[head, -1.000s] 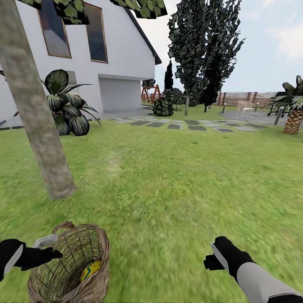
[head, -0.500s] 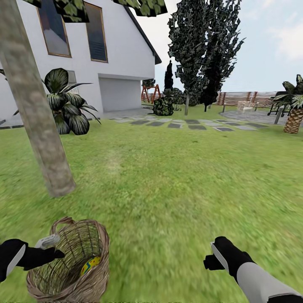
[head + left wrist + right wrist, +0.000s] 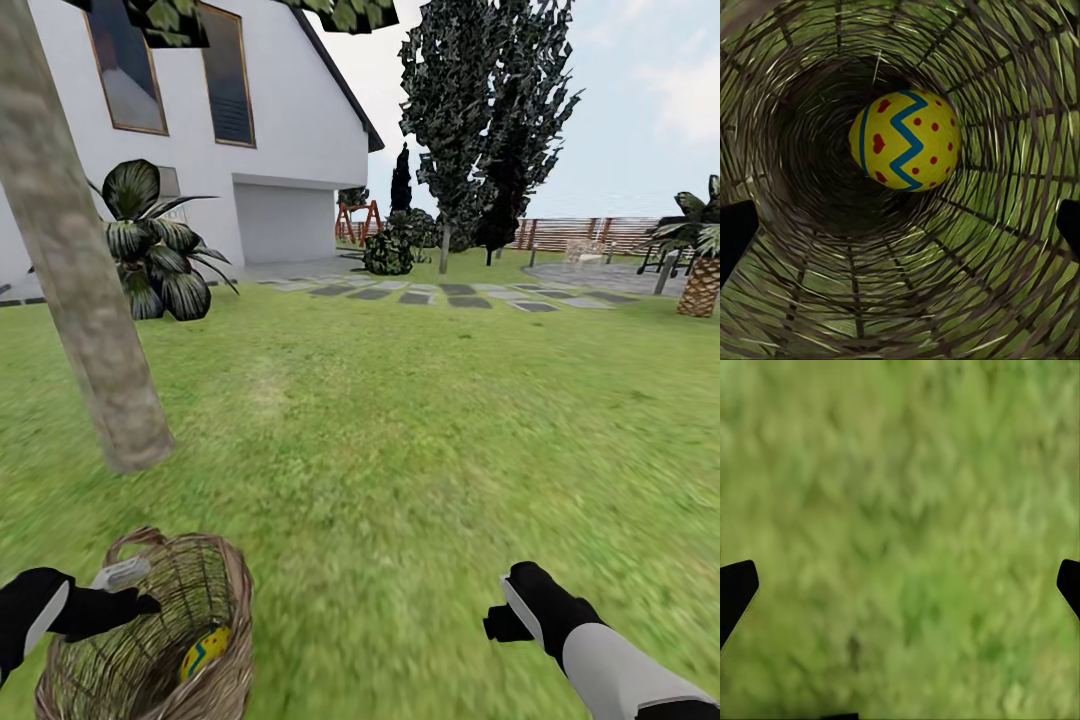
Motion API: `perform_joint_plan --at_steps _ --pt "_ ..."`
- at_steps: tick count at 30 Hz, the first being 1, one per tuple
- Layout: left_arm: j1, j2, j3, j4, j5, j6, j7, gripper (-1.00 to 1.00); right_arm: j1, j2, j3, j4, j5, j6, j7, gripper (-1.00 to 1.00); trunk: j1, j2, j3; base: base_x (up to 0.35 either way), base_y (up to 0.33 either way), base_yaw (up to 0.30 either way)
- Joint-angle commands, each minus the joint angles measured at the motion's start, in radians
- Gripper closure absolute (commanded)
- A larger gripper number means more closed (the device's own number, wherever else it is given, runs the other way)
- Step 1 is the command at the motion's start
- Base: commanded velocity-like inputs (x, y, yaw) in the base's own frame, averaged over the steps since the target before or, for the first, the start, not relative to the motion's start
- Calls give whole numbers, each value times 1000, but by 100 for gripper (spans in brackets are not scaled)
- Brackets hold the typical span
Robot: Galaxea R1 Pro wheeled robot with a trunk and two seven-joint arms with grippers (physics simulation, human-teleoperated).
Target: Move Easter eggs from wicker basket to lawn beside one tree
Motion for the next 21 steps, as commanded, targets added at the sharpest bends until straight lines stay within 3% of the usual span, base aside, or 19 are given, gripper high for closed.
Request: perform_joint_plan --at_steps 1,16,21 --pt "0 -1 3 -1 6 8 2 -100 0 -1 7 -1 -9 5 -6 -100 4 -8 -4 53 0 0" --pt "0 0 6 -1 6 8 1 -100 0 1 7 -1 -9 5 -7 -100 61 -113 -51 6 0 0" --pt "0 -1 5 -1 6 8 1 -100 0 1 7 -1 -9 5 -7 -100 64 -114 -71 0 0 0"
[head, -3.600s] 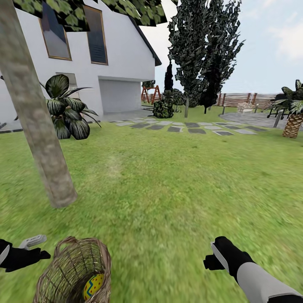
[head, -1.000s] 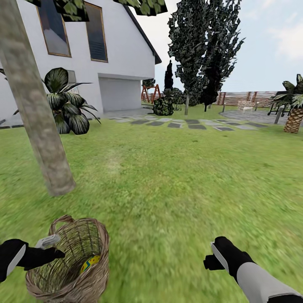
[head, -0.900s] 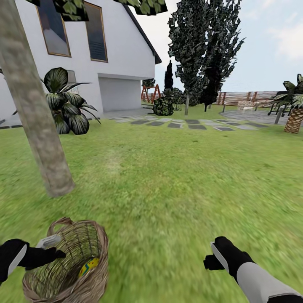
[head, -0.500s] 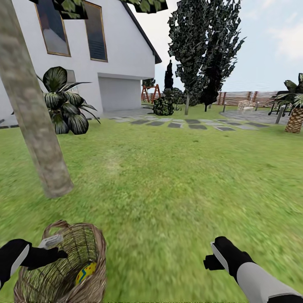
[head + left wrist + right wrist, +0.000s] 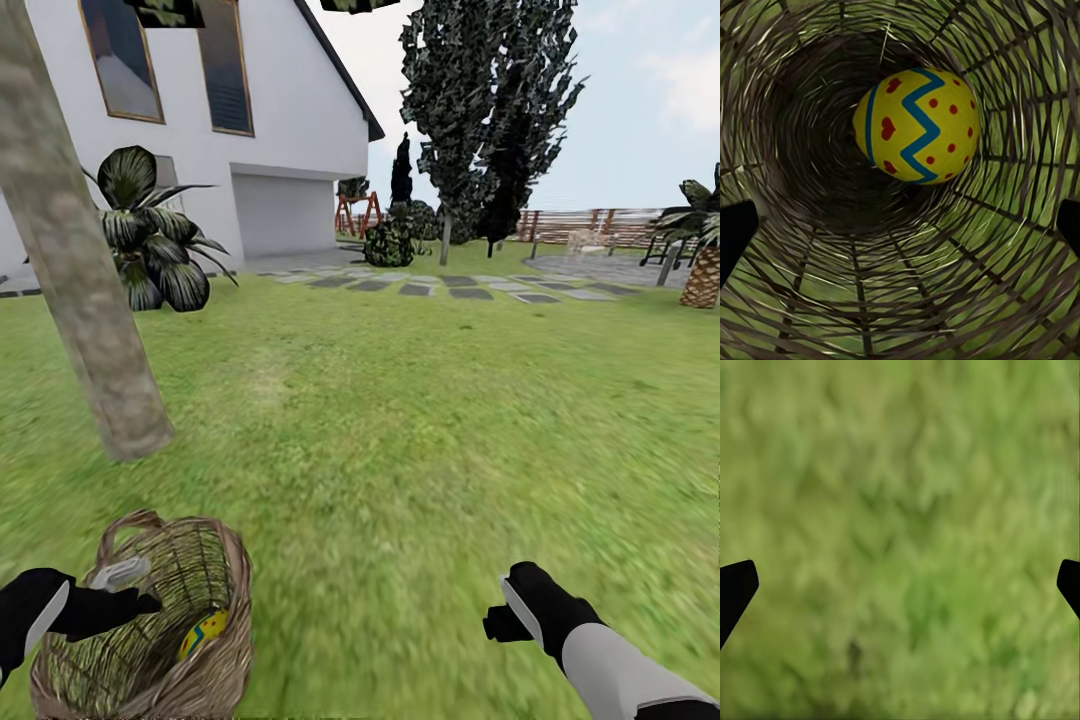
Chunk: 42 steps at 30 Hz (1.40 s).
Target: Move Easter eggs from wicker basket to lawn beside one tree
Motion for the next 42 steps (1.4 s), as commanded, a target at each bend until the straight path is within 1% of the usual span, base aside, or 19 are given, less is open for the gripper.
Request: perform_joint_plan --at_steps 1,27,42 --pt "0 0 3 -1 6 8 1 -100 0 -1 7 -2 -9 5 -6 -100 0 -1 -5 0 0 0" --pt "0 0 4 -1 8 9 1 -100 0 0 7 -1 -9 5 -7 -100 12 -7 -106 0 0 0" --pt "0 -6 2 -1 9 9 1 -100 0 5 8 -1 -9 4 -7 -100 19 -10 -164 0 0 0"
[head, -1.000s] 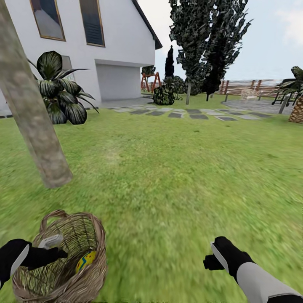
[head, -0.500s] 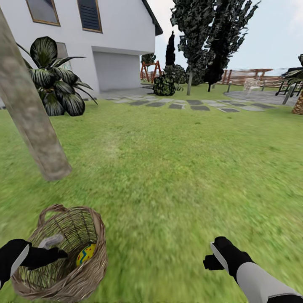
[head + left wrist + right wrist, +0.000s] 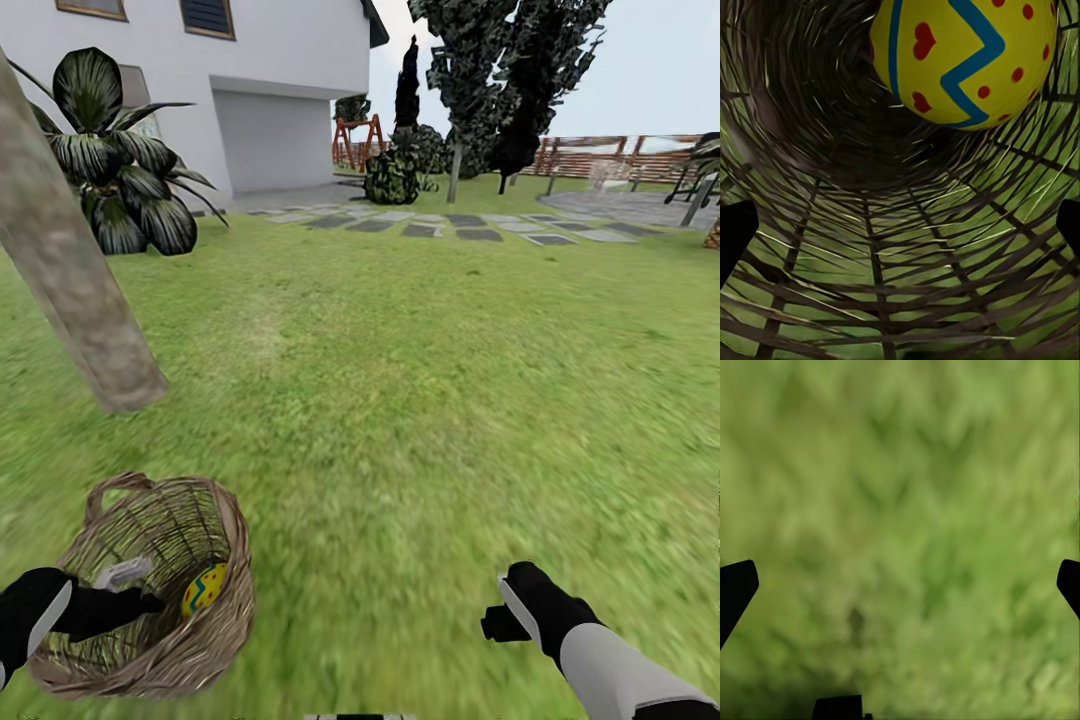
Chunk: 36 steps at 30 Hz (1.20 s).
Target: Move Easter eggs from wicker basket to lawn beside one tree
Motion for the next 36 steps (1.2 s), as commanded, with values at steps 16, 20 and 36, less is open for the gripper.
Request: perform_joint_plan --at_steps 16,20,36 --pt "0 -20 2 -1 3 8 1 -100 0 4 6 0 -9 -20 -6 -100 5 -3 -44 212 -38 0" --pt "0 -19 4 -1 3 8 1 -100 0 4 7 0 -10 -22 -6 -100 6 -4 -59 94 0 0" --pt "0 -22 1 -1 3 7 2 -100 0 6 7 0 -10 -22 -6 -100 7 -4 -63 118 -1 0"
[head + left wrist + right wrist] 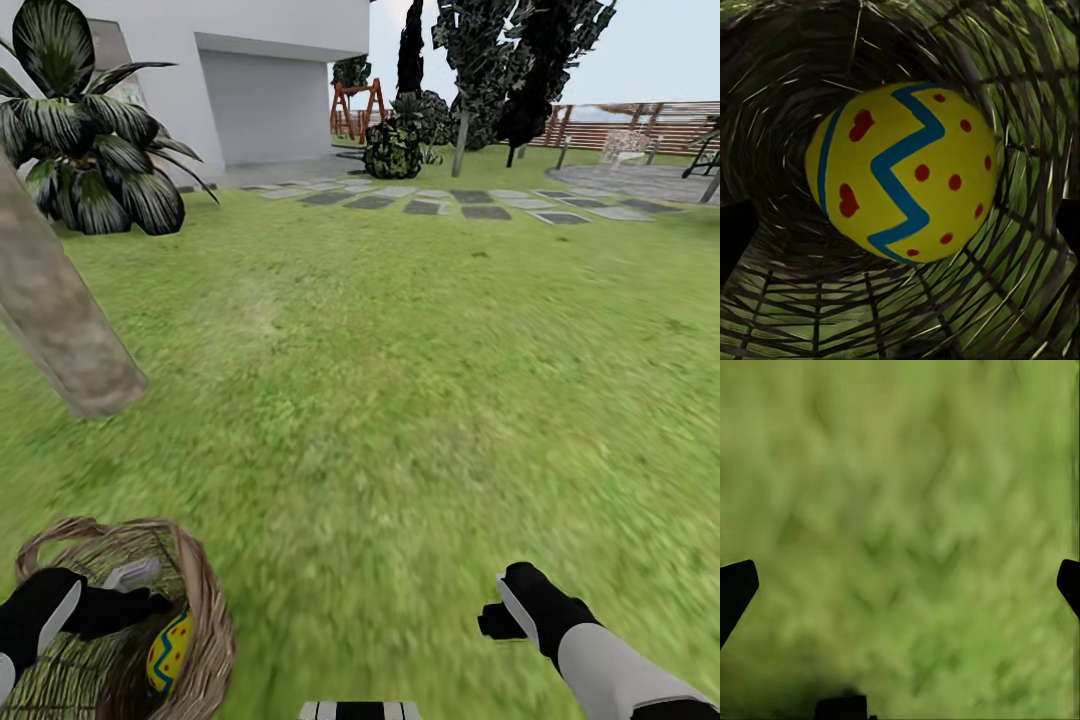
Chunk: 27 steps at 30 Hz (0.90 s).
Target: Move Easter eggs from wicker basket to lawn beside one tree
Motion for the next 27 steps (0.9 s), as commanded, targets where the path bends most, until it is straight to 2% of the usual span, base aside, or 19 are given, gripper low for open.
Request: perform_joint_plan --at_steps 1,4,11,27 --pt "0 -2 3 -1 6 8 1 -100 0 -1 7 -2 -9 5 -6 -100 0 0 -1 296 -60 0" --pt "0 -18 4 0 5 8 2 -100 0 -1 6 -2 -9 5 -6 -100 2 -1 -12 125 -46 0" --pt "0 -21 6 0 5 8 2 -100 0 -1 6 -2 -9 5 -6 -100 5 -3 -40 14 -5 0" --pt "0 -19 6 0 6 8 2 -100 0 7 7 0 -10 5 -6 -100 5 -3 -40 14 8 0"
